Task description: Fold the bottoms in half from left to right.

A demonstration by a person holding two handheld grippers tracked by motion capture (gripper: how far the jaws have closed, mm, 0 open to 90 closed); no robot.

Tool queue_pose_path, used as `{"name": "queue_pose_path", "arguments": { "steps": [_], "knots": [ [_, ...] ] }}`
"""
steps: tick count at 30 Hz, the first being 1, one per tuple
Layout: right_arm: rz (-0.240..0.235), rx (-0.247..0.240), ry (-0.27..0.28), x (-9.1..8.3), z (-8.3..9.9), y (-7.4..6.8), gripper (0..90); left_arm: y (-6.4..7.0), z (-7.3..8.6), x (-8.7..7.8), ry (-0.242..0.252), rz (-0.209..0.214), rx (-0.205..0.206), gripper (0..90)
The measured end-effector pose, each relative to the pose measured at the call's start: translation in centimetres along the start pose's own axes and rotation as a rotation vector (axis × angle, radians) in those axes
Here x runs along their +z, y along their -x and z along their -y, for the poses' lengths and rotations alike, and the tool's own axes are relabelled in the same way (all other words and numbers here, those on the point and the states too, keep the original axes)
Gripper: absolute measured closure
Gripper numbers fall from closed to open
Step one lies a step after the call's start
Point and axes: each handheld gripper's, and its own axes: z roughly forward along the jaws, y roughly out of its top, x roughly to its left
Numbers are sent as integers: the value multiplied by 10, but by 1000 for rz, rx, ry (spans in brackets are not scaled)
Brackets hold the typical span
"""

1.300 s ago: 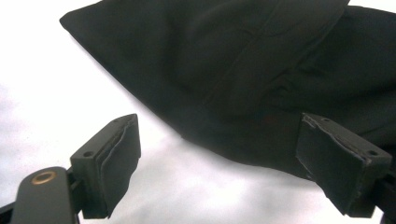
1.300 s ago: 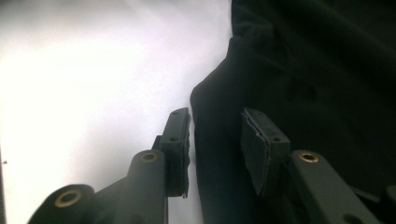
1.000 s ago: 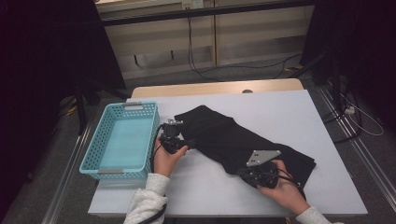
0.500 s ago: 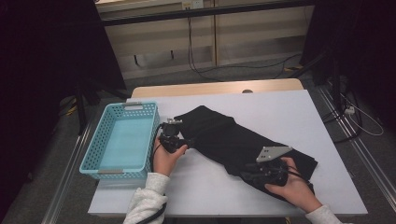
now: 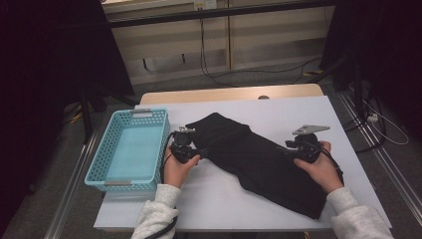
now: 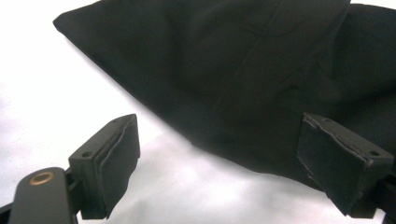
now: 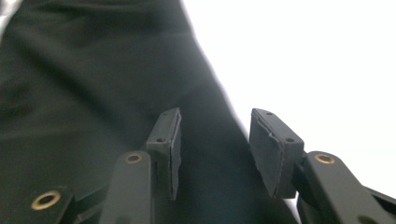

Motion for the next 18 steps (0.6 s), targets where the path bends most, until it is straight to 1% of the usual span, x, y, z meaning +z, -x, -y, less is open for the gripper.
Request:
{"name": "queue_pose_path", "arguments": {
  "steps": [1,3,5,6,7,8,9,10,12,13,15,16,18],
  "knots": [
    [17,1,-7,3,-1,3,541,0,0,0,-7,5,1,138],
    [29,12,-34,11,-1,6,551,0,0,1,-6,7,-7,138],
    [11,31,-61,19,-2,8,585,0,0,1,-8,11,-3,138],
    [21,12,-79,22,-2,8,587,0,0,1,-11,12,-1,138],
    [25,6,-88,25,-2,7,588,0,0,1,-8,12,-3,138],
    [19,2,-78,26,-3,7,605,-1,0,1,-8,12,-5,138],
    [10,5,-78,27,-3,8,636,-1,0,1,-9,10,-5,138],
    [5,4,-78,27,-3,7,697,-1,0,1,-4,10,-9,138],
    [-35,0,-78,28,-4,7,843,-2,-1,0,0,11,-10,138],
    [-68,3,-88,28,-4,6,895,-2,-1,0,2,10,-9,138],
    [-62,-18,-97,28,-6,4,899,-2,-1,0,3,15,-11,138],
    [-57,-18,-103,28,-7,4,900,-2,-1,0,3,14,-11,138],
    [-34,-10,-84,28,-9,9,900,-2,-2,-1,1,20,-13,138]
  ]
}}
